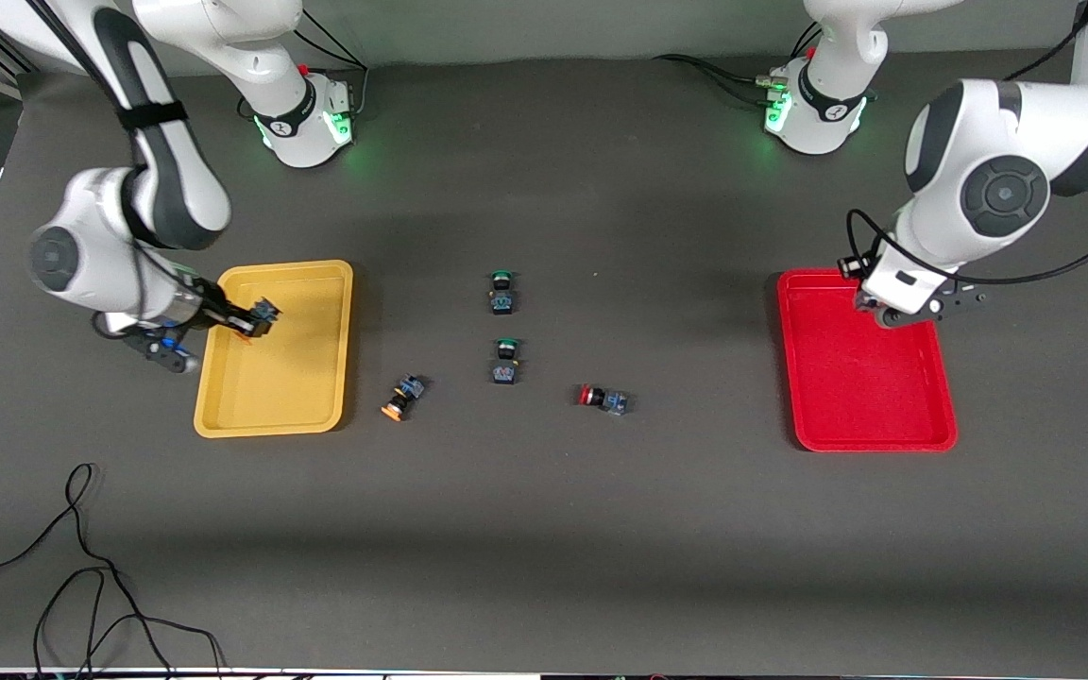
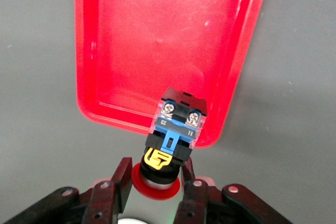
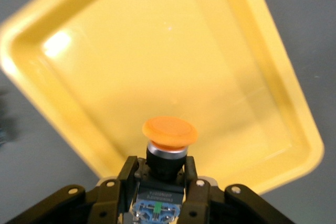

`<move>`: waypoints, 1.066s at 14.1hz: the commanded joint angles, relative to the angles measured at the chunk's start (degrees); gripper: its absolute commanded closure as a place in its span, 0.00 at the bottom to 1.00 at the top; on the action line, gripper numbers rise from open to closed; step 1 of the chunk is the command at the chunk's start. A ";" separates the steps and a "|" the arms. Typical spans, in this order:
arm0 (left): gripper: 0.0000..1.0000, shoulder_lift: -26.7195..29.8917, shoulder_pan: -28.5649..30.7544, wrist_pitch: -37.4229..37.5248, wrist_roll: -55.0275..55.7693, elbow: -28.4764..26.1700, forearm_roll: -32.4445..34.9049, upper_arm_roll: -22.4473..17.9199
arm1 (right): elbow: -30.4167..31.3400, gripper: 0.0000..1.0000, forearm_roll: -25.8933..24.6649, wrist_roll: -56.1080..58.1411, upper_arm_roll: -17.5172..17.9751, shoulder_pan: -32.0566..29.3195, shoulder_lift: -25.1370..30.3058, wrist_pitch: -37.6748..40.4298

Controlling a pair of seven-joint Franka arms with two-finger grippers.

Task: Place red and yellow buttons in trays
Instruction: 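Move the right gripper over yellow tray while the left gripper moves over red, then lower and release the buttons into both trays with both grippers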

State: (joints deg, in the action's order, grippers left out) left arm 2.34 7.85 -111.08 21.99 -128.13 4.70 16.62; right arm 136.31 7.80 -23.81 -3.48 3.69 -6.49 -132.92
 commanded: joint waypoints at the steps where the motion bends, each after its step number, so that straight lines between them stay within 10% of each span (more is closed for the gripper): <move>1: 1.00 0.30 0.85 -11.57 -1.69 -9.57 -0.13 0.25 | 1.32 0.68 1.51 3.76 -0.39 0.45 -3.34 -4.70; 3: 1.00 -2.59 0.85 -16.77 -0.99 -12.05 -0.05 0.25 | 1.94 0.67 1.51 3.94 -0.39 0.44 -5.01 -6.03; 4: 1.00 -4.69 0.85 -18.62 -0.81 -12.06 0.04 0.25 | 1.94 0.49 1.51 3.94 -0.39 0.44 -5.19 -6.03; 5: 1.00 -6.72 0.85 -20.47 -0.64 -12.06 0.13 0.17 | 2.03 0.10 1.51 3.86 -0.39 0.44 -5.20 -5.95; 6: 1.00 -8.74 0.93 -22.84 -0.63 -12.06 0.22 0.08 | 2.03 0.00 1.51 3.86 -0.56 0.44 -5.20 -5.95; 8: 0.91 -10.69 2.68 -25.14 -0.63 -11.71 0.39 -0.10 | 1.76 0.00 1.60 3.77 -0.74 0.44 -4.50 -5.60; 10: 0.03 -10.34 2.69 -24.10 -0.63 -10.75 0.74 -0.01 | 0.45 0.00 1.51 3.24 -0.65 0.53 -1.78 -4.37; 15: 0.01 -6.74 1.90 1.59 -0.63 6.17 0.75 0.78 | -16.22 0.00 1.51 0.79 0.40 1.23 -1.50 9.41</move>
State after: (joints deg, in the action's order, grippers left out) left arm -6.80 10.35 -121.51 21.38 -130.59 4.90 16.81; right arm 127.20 7.87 -22.08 -3.40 4.20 -7.31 -129.07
